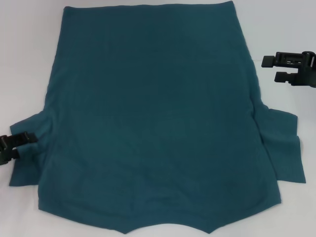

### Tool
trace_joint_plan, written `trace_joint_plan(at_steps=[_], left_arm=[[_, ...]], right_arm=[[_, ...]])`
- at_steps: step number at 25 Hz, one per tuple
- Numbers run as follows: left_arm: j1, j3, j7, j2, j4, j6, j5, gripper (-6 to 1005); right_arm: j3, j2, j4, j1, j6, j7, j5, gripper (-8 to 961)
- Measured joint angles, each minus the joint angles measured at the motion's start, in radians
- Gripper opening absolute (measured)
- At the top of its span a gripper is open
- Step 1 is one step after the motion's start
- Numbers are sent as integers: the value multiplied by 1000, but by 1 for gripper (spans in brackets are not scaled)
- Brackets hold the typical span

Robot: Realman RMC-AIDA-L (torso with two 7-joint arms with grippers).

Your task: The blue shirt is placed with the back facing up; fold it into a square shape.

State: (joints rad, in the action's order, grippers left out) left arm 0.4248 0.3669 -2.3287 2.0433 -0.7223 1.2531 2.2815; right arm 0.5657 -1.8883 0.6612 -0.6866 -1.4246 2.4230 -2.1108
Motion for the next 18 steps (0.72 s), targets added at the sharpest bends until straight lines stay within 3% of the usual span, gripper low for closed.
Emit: trace_joint_plan(at_steps=[7, 13, 18], left_arm=[[6, 1, -6, -3, 0, -32, 0, 718], [9, 16, -6, -3, 0, -34, -1, 480], [15, 35, -11, -3, 5, -53, 0, 438]], right_arm=[[-6, 1, 0, 3, 1, -4, 0, 875], [-7, 2, 0, 5, 2, -6, 0, 874], [-7, 2, 0, 7, 6, -7, 0, 873]])
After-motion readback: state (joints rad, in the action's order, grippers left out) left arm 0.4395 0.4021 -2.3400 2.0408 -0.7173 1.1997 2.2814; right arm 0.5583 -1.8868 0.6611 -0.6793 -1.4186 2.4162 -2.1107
